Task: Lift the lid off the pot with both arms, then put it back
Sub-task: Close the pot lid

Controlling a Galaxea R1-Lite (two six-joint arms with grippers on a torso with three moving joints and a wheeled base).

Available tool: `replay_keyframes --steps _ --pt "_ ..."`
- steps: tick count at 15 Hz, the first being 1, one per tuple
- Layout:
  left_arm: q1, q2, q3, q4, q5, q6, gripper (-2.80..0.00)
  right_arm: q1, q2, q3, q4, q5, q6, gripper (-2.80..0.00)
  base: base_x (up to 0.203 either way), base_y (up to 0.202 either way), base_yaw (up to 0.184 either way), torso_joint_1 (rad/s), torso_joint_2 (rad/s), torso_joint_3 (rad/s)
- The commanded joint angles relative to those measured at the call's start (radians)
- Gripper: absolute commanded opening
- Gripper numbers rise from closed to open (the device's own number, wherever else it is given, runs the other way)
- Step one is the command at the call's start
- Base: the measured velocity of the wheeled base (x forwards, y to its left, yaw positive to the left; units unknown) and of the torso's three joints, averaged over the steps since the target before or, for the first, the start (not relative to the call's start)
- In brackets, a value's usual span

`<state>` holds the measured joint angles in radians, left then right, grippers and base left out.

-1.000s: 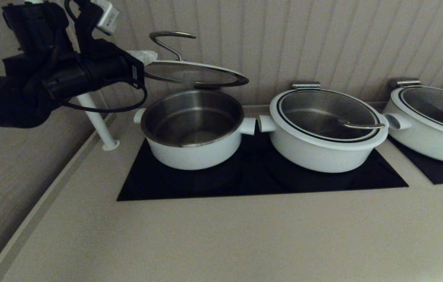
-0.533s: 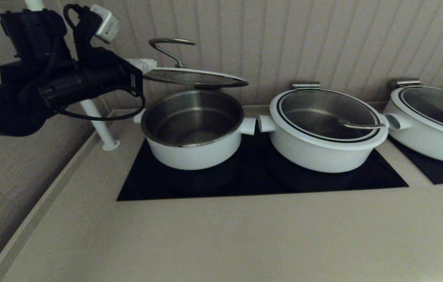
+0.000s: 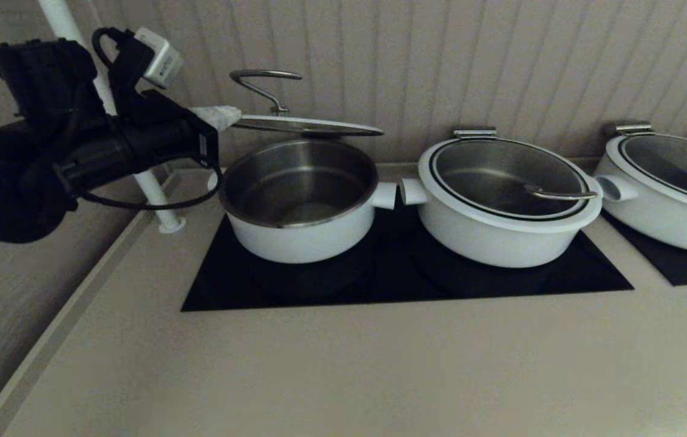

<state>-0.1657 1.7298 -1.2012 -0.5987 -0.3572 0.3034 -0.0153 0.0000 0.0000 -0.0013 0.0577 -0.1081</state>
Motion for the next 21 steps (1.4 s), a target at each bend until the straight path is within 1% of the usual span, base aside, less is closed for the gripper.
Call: replay_keyframes --steps 1,4,7,14,21 --pt "-0.001 -0.021 0.061 -0.011 -0.002 0.002 -2.8 0.0 0.0 0.0 0.0 0.001 -0.001 -2.8 0.0 0.0 0.0 0.0 0.0 0.0" --pt "-0.001 -0.029 0.11 -0.04 0.0 0.003 -2.8 0.0 0.0 0.0 0.0 0.001 -0.001 -2.8 0.0 0.0 0.0 0.0 0.0 0.0" --pt "-0.001 -0.024 0.13 -0.073 0.0 0.002 -2.8 0.0 0.0 0.0 0.0 0.001 -0.001 -2.8 0.0 0.0 0.0 0.0 0.0 0.0" --pt "-0.001 -0.007 0.126 -0.087 0.001 -0.001 -2.8 0.0 0.0 0.0 0.0 0.001 -0.001 -2.8 0.0 0.0 0.0 0.0 0.0 0.0" --pt "0.0 -0.047 0.112 -0.088 0.003 0.0 -2.8 0.0 0.0 0.0 0.0 0.001 -0.001 -2.8 0.0 0.0 0.0 0.0 0.0 0.0"
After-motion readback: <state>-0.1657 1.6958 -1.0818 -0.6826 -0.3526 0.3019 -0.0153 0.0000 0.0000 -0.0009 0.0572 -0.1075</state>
